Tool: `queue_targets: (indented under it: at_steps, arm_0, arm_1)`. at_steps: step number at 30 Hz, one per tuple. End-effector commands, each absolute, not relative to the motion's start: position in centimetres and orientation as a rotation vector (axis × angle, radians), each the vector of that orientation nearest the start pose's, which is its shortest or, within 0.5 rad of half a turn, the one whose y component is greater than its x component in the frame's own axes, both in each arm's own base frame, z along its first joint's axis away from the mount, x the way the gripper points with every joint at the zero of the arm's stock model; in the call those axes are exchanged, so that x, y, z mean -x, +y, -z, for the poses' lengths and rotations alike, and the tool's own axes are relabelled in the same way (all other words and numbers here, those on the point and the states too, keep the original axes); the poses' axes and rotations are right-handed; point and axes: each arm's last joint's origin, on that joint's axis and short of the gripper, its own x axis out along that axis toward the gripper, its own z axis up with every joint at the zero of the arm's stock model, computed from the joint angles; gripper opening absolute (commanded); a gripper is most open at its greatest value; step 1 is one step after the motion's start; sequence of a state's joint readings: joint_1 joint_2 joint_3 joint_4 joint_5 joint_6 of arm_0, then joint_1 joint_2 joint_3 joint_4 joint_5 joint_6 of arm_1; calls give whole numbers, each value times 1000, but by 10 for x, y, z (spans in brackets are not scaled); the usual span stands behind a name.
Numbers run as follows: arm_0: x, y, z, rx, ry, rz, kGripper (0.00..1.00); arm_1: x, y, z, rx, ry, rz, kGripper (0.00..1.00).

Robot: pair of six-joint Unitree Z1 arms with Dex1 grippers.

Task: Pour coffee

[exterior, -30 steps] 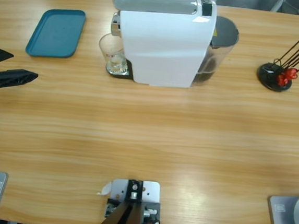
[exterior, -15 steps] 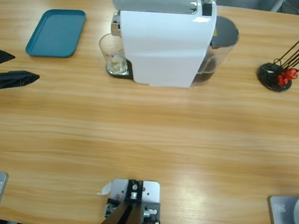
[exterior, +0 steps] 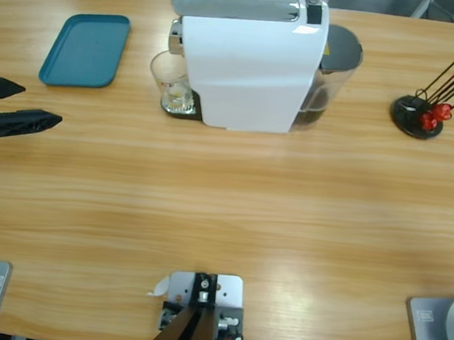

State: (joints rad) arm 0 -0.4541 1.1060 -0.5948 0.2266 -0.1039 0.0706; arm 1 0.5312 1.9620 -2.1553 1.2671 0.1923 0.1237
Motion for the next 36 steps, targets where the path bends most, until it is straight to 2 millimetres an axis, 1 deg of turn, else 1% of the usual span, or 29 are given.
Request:
queue_targets:
  at_steps: [1, 9, 23, 29, 31, 32, 34, 35, 36]
  arm_0:
    - [-130, -71, -264, -211, 792, 567, 996]
    - [-130, -71, -264, -210, 793, 568, 996]
    - [-130, -72, -264, -211, 792, 571, 996]
    - [-130, -72, -263, -211, 794, 571, 996]
    - [-130, -72, -263, -211, 792, 571, 996]
    - [-130, -72, -263, -211, 792, 571, 996]
    - [-130, -72, -263, -211, 792, 573, 996]
    - [-130, -72, -263, -210, 792, 573, 996]
    - [-130, -72, -263, -210, 792, 573, 996]
  arm_1:
    - [-341, 215, -391, 132, 1207, -566, 0]
    - [-344, 217, -390, 134, 1201, -566, 0]
    - [-349, 222, -372, 142, 1253, -571, 0]
    - [-349, 222, -369, 144, 1263, -569, 0]
    - [-346, 220, -373, 145, 1254, -569, 0]
    - [-344, 218, -379, 148, 1232, -572, 0]
    - [-337, 216, -401, 171, 1147, -594, 0]
    - [-331, 215, -418, 184, 1089, -606, 191]
    - [-325, 212, -436, 190, 1026, -611, 640]
